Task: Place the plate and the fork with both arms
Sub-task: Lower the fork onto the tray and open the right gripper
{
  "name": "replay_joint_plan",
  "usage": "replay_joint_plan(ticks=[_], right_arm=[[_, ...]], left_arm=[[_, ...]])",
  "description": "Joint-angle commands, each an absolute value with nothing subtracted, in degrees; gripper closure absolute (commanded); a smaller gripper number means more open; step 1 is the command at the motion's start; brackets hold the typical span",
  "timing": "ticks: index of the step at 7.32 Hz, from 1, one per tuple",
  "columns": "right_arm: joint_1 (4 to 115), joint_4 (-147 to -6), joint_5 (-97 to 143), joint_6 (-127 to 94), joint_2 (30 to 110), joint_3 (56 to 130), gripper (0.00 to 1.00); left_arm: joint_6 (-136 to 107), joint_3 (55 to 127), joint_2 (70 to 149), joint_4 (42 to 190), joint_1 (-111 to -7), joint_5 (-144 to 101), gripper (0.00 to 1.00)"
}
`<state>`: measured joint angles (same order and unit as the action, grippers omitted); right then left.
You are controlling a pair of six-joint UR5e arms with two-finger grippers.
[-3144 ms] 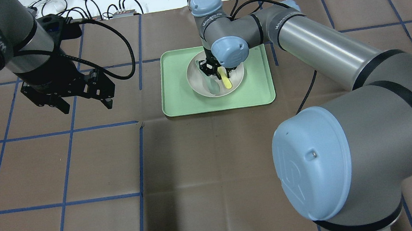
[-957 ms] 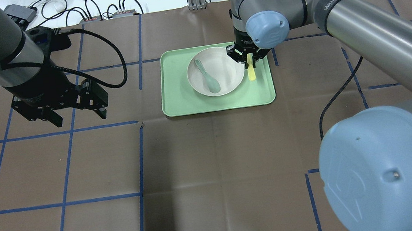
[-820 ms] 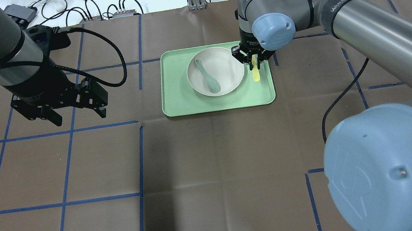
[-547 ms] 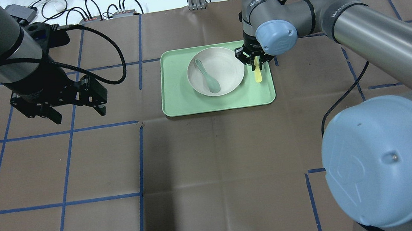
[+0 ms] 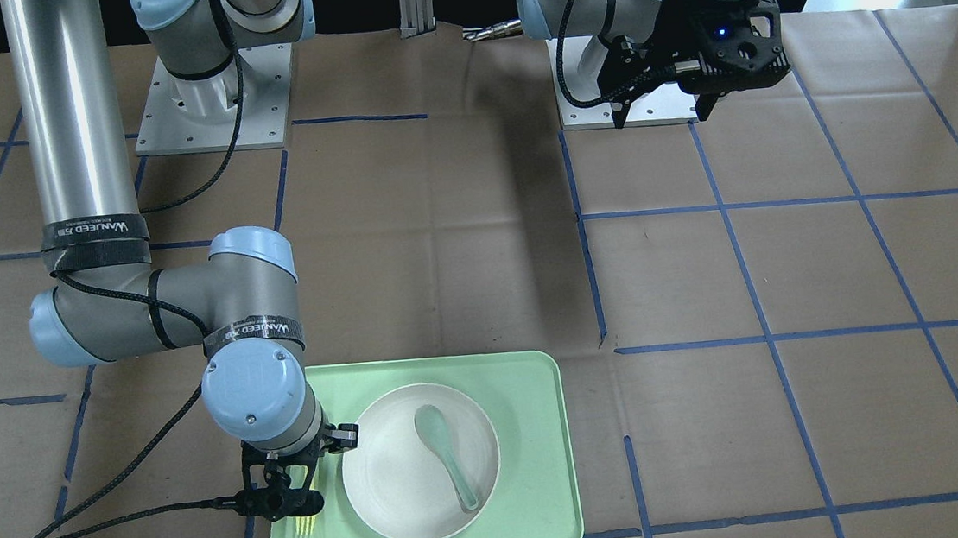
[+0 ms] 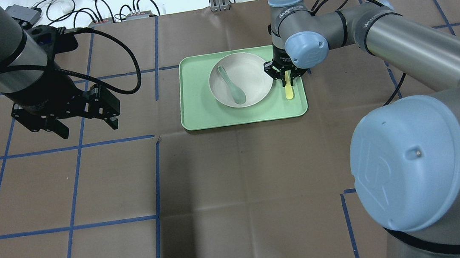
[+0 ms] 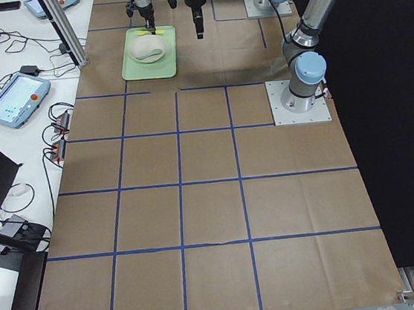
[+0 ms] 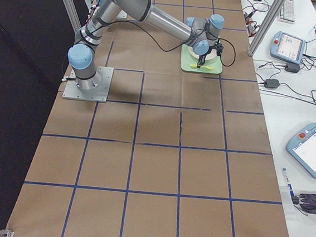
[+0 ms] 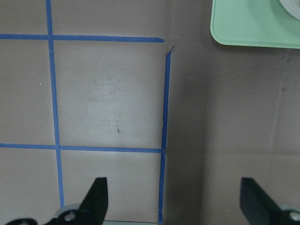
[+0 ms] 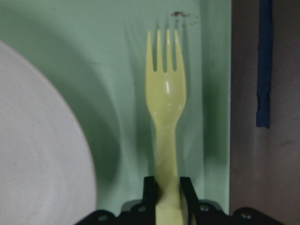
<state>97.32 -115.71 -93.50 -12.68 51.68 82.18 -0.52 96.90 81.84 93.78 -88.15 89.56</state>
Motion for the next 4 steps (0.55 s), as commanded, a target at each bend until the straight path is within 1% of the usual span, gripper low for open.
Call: replay_joint_plan(ticks=[1,2,3,4], right_arm=[[97.2,-115.3,-93.5,-12.6,51.9,82.1,0.0],[96.8,-115.1,-93.5,-12.6,52.0,82.1,0.0],[96.8,-114.8,-93.4,-12.5,53.9,82.2,0.0],[96.8,-109.9,-93.3,-11.5,58.1,82.3,0.0]], left_arm=[[-0.5,97.1,81.7,93.8,-88.2,89.5,0.0],[-0.5,97.6,81.6,93.8,-88.2,89.4,0.0],[-0.5,97.7,81.6,93.7,-88.2,89.3,0.0],[-0.5,97.7,81.5,93.7,-88.2,89.3,0.0]])
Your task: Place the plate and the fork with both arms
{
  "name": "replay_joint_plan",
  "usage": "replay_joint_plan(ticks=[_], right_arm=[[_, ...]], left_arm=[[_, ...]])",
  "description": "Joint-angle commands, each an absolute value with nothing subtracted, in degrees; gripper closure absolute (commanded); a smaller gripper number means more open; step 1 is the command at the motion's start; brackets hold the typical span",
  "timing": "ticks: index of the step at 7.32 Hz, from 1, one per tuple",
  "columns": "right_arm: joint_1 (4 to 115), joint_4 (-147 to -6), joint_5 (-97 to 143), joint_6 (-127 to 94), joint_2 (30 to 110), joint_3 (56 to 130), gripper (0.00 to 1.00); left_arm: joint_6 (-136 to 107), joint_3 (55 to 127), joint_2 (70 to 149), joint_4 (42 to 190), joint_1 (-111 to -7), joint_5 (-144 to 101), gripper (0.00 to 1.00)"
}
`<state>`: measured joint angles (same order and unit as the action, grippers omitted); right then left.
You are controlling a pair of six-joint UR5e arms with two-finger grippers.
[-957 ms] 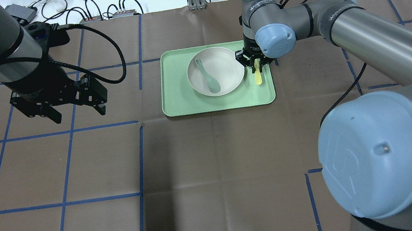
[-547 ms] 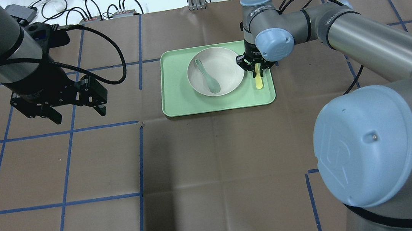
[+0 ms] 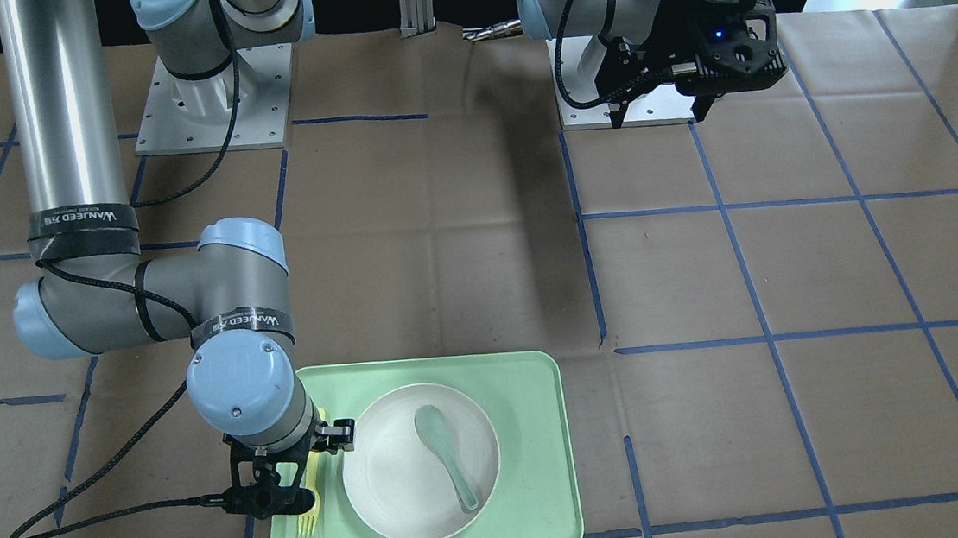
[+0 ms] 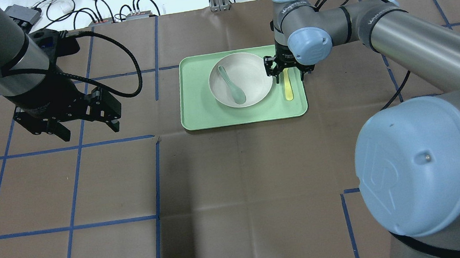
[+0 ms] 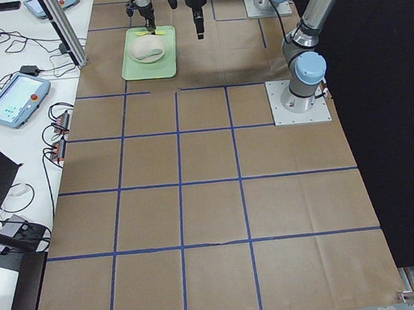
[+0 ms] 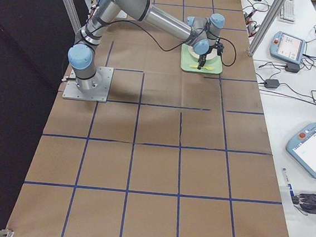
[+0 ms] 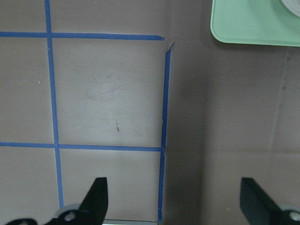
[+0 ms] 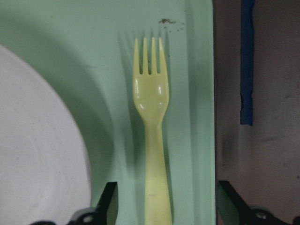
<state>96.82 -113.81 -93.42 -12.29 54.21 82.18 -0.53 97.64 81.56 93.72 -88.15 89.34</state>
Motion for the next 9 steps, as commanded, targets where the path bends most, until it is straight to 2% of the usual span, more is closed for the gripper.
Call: replay_joint_plan(ticks=[1,6,9], right_arm=[[96.7,-105.3,-93.5,-9.2,62.6,82.4,0.0],[91.0,-98.4,-92.8,-1.6,84.7,95.1,0.0],[89.6,-89.7,-92.8,-1.7,92.6,94.7,0.0]], left_arm=[[-0.6,97.7,81.5,93.7,-88.2,89.3,0.0],[-0.7,97.8,81.5,93.7,-88.2,89.3,0.0],[-0.7,97.8,81.4,93.7,-88.2,89.3,0.0]])
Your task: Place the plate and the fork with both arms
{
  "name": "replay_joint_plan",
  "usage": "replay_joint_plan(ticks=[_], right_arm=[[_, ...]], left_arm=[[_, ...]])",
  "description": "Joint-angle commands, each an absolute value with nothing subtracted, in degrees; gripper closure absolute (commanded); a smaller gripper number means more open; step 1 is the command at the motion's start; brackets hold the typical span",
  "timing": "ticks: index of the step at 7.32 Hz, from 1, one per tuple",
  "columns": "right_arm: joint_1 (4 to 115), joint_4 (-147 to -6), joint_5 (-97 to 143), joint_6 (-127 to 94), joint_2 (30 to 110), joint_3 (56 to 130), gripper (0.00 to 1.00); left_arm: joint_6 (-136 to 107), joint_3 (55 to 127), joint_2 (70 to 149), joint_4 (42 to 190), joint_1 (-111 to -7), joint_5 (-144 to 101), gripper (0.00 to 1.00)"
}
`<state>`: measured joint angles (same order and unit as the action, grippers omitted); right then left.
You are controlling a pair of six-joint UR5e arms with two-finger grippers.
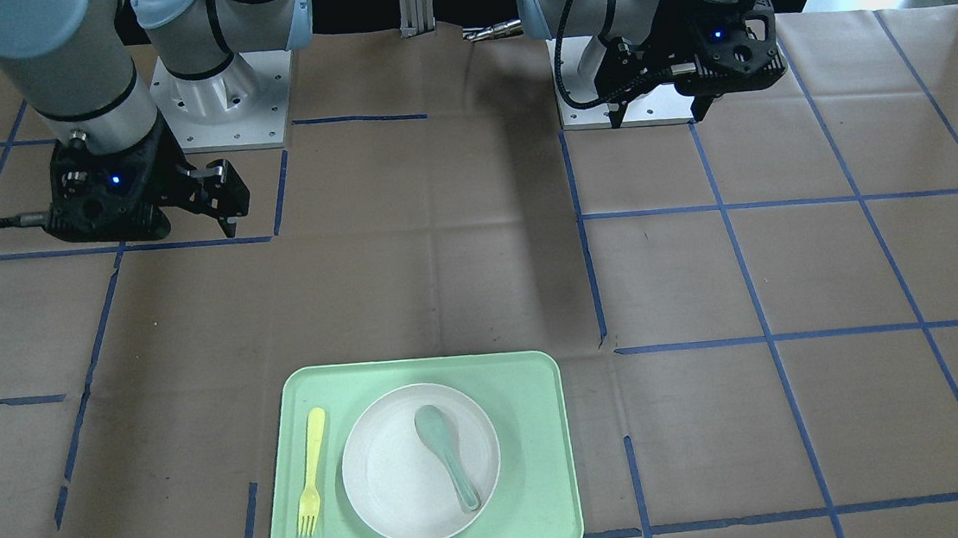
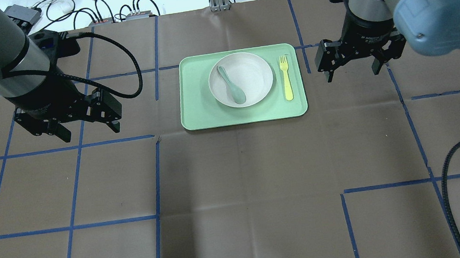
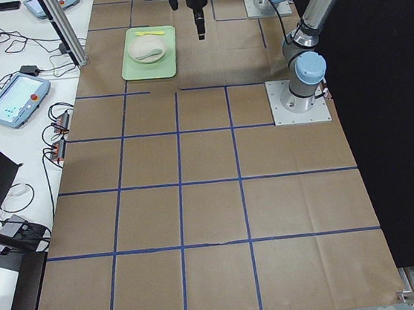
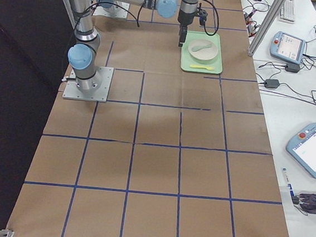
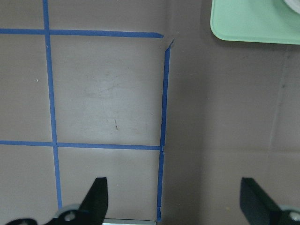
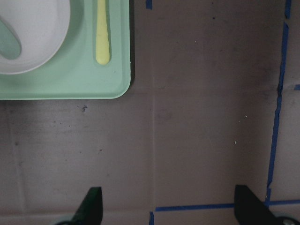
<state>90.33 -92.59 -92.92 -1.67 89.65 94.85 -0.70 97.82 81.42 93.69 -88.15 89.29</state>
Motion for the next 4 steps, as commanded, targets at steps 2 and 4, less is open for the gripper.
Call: replay_joint_plan(ticks=[2,4], right_arm=[[89.7,-89.6,-92.6,-1.6,92.6,93.3,0.0],[90.1,-89.0,-92.7,-1.7,91.0,91.9,0.0]], left_arm=[[-0.7,97.8,81.4,93.7,-88.2,89.3,0.0],[-0.7,97.8,81.4,93.7,-88.2,89.3,0.0]])
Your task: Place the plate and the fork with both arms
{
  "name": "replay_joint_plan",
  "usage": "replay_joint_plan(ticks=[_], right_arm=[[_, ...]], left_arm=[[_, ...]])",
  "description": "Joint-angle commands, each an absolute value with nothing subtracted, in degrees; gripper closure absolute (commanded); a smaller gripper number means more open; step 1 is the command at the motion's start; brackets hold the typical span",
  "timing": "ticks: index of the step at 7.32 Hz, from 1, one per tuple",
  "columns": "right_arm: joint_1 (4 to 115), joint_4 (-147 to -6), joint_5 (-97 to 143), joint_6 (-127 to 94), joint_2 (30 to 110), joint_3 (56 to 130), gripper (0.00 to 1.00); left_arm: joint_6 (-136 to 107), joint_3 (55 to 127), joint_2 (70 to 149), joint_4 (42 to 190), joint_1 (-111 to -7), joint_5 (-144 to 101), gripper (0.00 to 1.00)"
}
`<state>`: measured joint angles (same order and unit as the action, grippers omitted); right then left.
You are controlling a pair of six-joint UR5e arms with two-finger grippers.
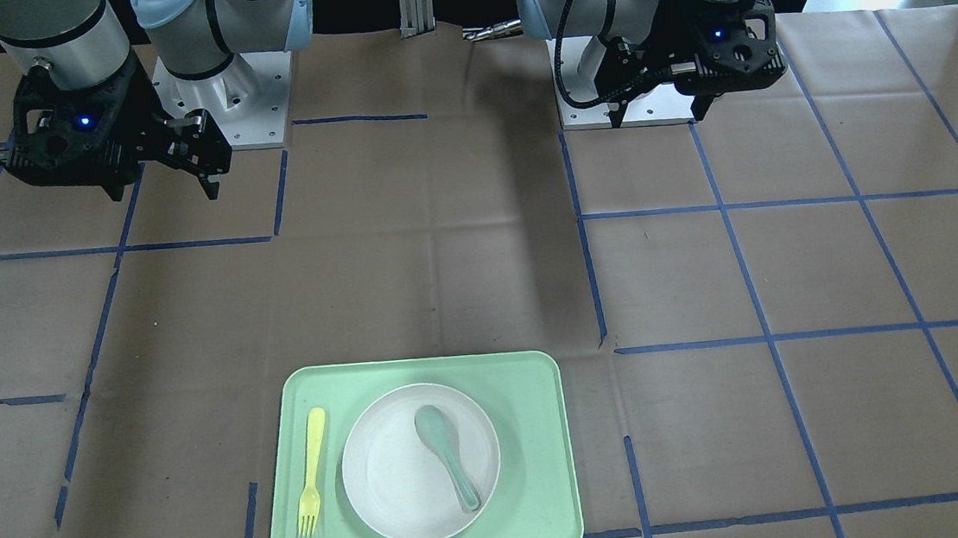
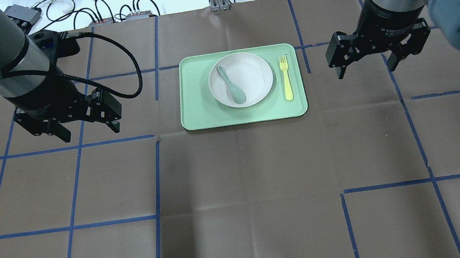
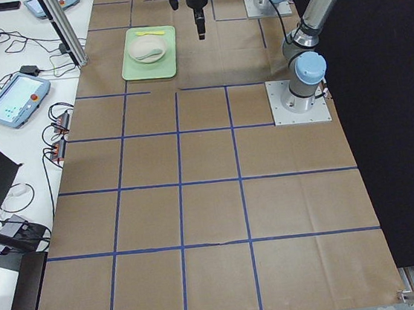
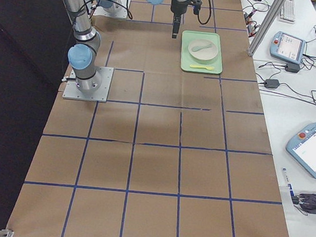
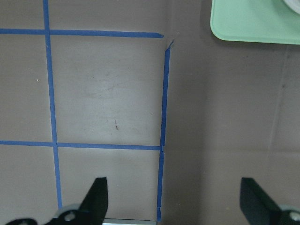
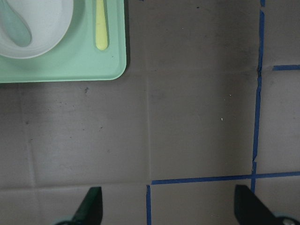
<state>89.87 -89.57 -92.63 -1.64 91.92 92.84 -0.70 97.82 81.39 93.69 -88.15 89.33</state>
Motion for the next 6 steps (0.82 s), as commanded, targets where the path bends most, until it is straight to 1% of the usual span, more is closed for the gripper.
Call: replay_joint_plan(ticks=[1,6], right_arm=[[90.2,-88.5,-92.6,-1.7,91.1,91.6,0.0],[90.3,-88.4,-92.5,-1.6,91.4,92.0,0.0]], left_arm=[[-0.7,97.8,81.4,93.7,-88.2,89.4,0.0],[-0.7,98.0,81.4,93.7,-88.2,89.3,0.0]])
